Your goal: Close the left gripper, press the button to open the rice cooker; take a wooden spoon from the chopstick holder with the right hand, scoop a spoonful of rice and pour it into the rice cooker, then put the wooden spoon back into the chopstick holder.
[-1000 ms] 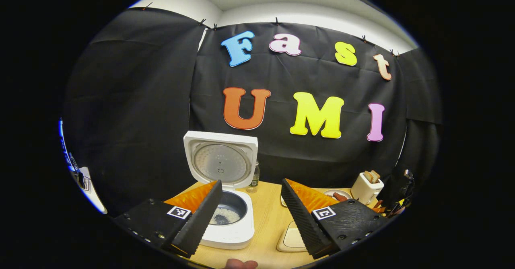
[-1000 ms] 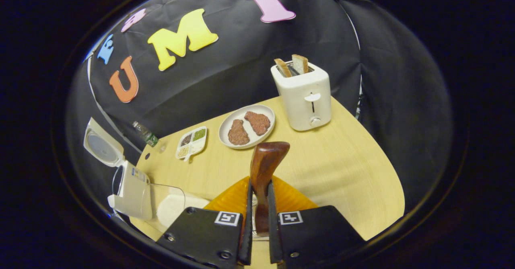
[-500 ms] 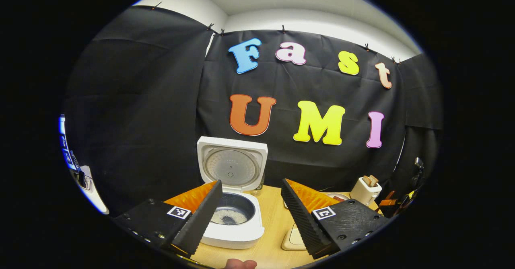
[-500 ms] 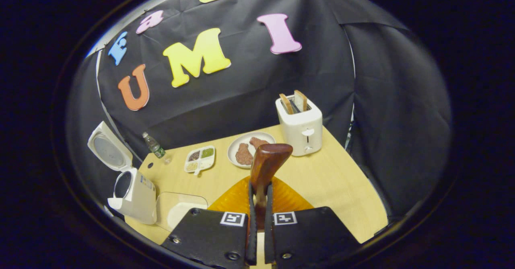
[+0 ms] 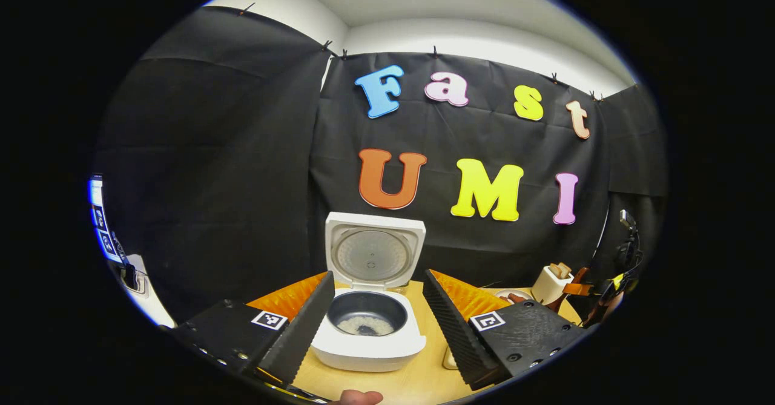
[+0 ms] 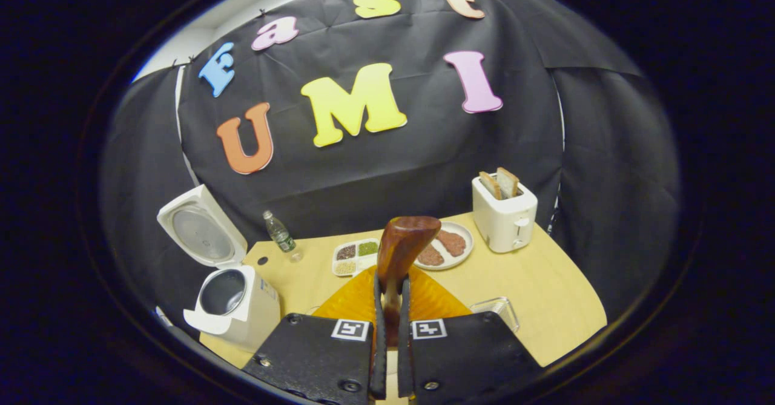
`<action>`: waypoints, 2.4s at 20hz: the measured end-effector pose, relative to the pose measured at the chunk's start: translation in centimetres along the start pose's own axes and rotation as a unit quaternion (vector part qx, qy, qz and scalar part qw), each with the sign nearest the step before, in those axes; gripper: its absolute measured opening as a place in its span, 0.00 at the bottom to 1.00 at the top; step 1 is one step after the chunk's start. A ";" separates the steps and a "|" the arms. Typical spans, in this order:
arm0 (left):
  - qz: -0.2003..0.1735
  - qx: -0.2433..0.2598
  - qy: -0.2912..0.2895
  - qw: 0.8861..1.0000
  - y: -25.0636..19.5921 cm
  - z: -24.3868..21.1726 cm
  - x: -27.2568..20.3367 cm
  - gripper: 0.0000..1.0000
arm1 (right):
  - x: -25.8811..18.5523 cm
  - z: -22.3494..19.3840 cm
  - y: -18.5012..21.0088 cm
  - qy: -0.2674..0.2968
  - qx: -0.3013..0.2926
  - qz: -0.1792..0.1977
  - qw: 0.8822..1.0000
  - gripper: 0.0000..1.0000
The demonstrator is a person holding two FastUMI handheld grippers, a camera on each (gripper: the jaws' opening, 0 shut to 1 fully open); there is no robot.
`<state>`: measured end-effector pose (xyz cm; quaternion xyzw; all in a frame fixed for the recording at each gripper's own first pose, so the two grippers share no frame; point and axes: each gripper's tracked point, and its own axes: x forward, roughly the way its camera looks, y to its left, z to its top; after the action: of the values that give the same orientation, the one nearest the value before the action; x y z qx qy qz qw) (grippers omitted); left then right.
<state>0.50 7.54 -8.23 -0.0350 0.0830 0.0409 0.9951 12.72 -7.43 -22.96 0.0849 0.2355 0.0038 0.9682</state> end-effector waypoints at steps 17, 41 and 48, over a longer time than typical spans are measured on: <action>0.008 0.006 0.072 0.997 6.5 -4.0 -0.1 0.94 | 6.8 -13.2 4.9 0.019 -0.124 -0.054 0.991 0.12; -0.008 0.017 0.076 0.997 1.6 -3.2 -1.4 0.94 | 4.0 -10.7 2.1 0.051 0.380 0.077 0.920 0.12; -0.012 0.011 0.047 0.999 -0.5 -1.7 -1.2 0.94 | 1.8 -5.9 0.5 0.027 0.442 0.112 0.890 0.12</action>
<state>-0.90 6.86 -9.72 -0.0265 0.1297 0.0263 0.9909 11.63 -5.91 -28.83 0.5294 0.2280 0.0105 0.8171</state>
